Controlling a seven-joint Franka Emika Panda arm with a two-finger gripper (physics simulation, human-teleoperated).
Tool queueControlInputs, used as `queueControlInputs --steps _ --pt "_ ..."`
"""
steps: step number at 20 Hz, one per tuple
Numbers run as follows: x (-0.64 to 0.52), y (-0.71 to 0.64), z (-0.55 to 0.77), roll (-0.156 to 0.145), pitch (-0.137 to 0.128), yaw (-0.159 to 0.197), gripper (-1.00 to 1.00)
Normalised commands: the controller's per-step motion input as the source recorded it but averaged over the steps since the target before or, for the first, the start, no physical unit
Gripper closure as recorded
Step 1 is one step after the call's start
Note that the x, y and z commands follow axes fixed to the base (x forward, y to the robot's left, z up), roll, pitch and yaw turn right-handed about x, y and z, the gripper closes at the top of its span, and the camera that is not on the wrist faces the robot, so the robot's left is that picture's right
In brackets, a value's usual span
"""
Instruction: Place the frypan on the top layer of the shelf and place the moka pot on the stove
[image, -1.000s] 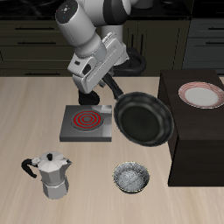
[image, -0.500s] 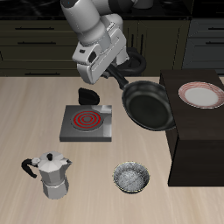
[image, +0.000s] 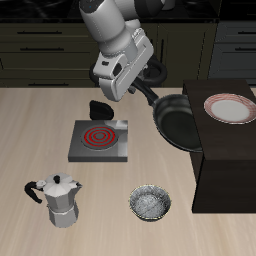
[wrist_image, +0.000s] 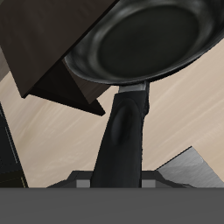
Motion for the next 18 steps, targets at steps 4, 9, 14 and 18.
queueControlInputs --steps 4,9,14,18 --pt "0.19 0.38 -0.01 0.022 0.001 0.016 1.00" --pt "0.30 0.08 0.05 -0.042 0.006 -0.038 1.00" --pt "0.22 -0.02 -0.01 -0.035 0.016 -0.040 1.00" --pt "0.17 0.14 -0.09 -0.005 0.024 -0.013 1.00"
